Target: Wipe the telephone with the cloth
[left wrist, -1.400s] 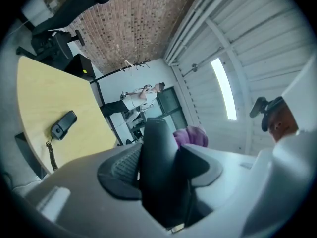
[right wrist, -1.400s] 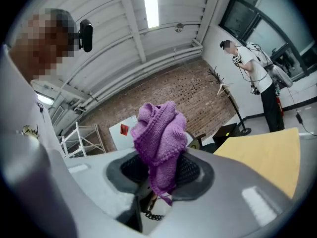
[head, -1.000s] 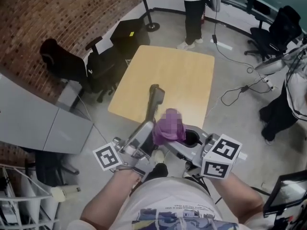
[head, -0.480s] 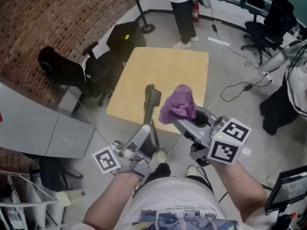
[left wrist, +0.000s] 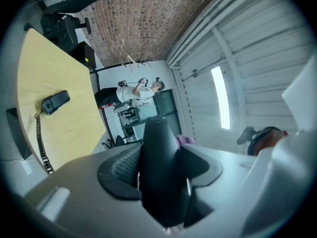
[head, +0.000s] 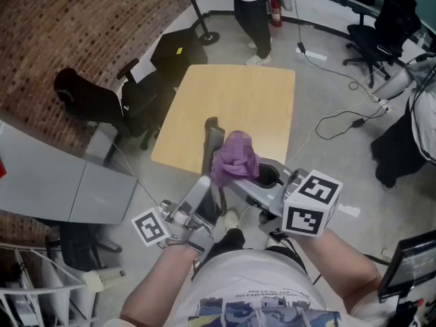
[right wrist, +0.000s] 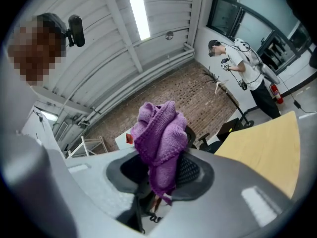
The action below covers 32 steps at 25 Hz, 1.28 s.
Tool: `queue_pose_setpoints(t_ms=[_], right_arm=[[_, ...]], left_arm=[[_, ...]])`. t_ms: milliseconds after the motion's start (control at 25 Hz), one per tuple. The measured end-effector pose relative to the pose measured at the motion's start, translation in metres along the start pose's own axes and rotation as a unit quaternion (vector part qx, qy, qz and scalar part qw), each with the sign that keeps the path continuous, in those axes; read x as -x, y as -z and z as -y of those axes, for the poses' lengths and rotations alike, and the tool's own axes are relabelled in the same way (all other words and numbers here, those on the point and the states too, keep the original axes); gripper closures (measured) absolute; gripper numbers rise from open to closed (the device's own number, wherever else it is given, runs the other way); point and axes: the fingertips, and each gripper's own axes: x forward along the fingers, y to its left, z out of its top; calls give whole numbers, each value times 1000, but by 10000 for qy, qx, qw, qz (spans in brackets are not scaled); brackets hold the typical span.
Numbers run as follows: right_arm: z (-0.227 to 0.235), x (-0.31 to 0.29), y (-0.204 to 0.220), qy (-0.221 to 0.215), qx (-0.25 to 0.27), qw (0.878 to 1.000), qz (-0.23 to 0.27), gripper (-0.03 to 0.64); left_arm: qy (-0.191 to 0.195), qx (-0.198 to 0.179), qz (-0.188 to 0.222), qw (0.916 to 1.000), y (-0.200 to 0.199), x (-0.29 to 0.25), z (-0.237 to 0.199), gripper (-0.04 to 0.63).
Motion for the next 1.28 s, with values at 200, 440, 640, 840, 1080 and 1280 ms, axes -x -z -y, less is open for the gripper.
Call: queue_pose_setpoints(t_ms=[200,440,640,840,1080,1280], right_arm=[[-13,3,23,-206,-80,9995,-243,495],[-30,7,57,-441,-205,9971,-593,495],[-28,15,61,-447,-204,9967,-650,495],[0,6,16,-76,-126,9996,-246,495],[20,9,-8,161,-117,9996,214,495],[14,1,-2,17,-141,9999,98,495]], left_arm=[[-16,50,100,9999,-4,3,-3,341],[53,125,258,9996,-13,4,-4,342],[203,227,320,9990,-12,5,-1,341],[291,346,259,9986,-14,-1,6,342],[447,379,185,9981,5,0,9,342],[465,344,203,9981,3,-3,11,342]])
